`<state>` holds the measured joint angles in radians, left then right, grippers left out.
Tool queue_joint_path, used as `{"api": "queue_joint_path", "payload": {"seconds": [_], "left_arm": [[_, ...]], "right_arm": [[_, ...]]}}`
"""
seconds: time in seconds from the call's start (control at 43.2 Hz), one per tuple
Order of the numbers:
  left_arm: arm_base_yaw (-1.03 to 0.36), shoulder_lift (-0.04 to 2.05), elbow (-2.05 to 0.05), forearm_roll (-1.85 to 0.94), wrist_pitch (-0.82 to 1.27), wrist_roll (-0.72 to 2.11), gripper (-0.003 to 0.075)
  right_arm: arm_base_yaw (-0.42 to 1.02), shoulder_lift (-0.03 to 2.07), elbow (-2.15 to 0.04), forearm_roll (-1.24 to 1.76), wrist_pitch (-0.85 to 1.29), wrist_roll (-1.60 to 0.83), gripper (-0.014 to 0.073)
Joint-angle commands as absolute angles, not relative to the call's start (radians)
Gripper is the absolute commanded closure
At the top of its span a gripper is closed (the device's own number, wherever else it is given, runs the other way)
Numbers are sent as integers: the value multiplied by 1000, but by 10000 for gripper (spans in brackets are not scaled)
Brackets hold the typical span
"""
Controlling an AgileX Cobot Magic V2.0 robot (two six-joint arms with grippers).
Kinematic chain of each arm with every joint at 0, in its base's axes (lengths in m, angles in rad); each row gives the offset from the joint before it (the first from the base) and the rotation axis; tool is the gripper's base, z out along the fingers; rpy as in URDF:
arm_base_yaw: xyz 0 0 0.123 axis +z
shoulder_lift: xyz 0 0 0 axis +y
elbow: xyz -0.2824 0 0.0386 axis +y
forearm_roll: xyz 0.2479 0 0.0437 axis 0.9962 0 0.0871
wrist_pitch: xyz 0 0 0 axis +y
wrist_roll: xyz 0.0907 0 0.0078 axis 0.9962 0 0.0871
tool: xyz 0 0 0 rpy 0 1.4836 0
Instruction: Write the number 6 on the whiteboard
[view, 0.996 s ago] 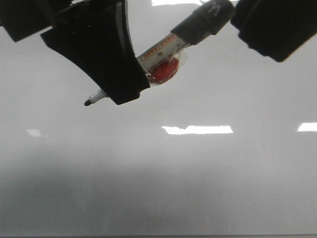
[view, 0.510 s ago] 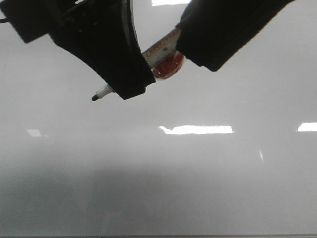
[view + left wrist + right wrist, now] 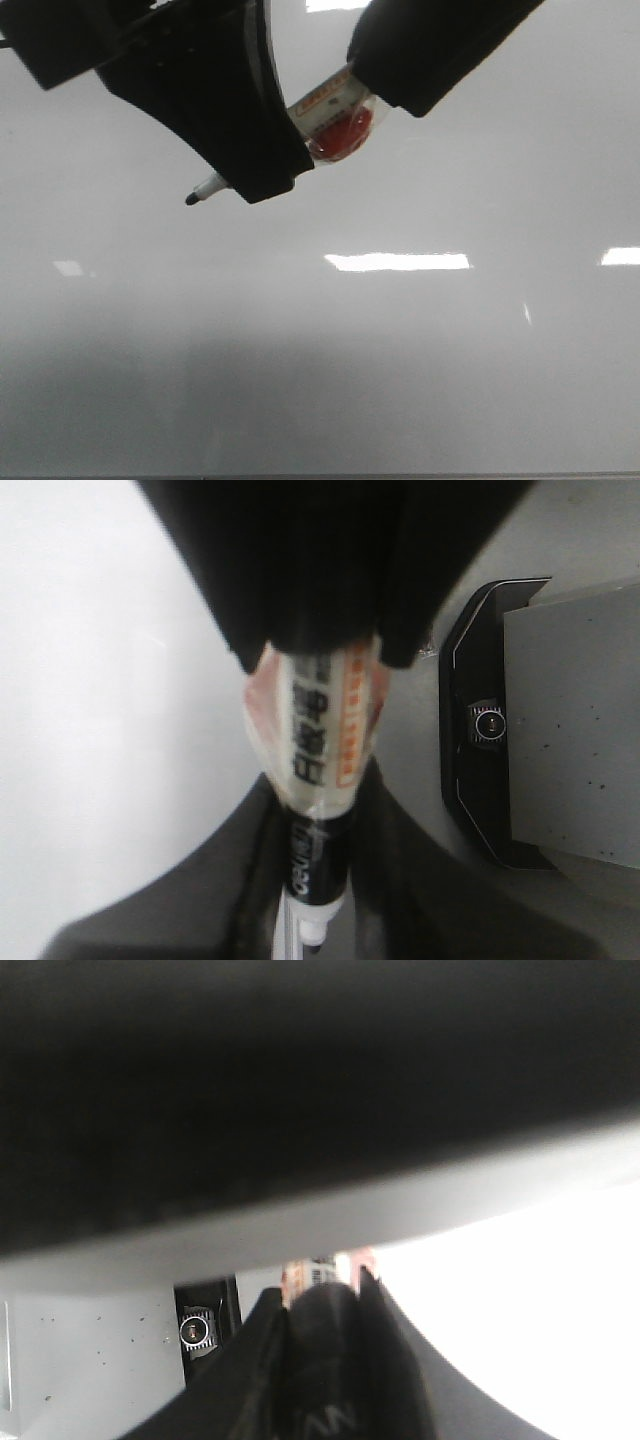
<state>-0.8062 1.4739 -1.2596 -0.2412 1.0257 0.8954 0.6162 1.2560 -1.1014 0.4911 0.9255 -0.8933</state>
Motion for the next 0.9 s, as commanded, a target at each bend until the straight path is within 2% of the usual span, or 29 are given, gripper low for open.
{"api": "queue_joint_path", "payload": {"seconds": [0.0,0.069,0.139,0.347,0.602,0.764,0.88], "left_arm": [[-813,1442,-1295,-260,965,879,450],[-811,1432,-1295,-257,962,876,348],[-797,1411,-1295,-255,964,848,307],[-687,1290,-1285,-255,970,744,314],[-530,1114,-1159,-255,966,639,314],[-452,1020,-1079,-258,956,593,314],[-434,992,-1045,-262,934,592,314]], "right_arm": [[617,1234,-1134,535,905,-906,643],[616,1234,-1134,533,907,-900,659],[611,1234,-1134,521,916,-884,657],[553,1197,-1134,385,958,-738,657],[437,1059,-1124,267,1000,-540,657],[283,923,-1019,297,845,-374,657],[278,846,-883,514,609,-394,661]]}}
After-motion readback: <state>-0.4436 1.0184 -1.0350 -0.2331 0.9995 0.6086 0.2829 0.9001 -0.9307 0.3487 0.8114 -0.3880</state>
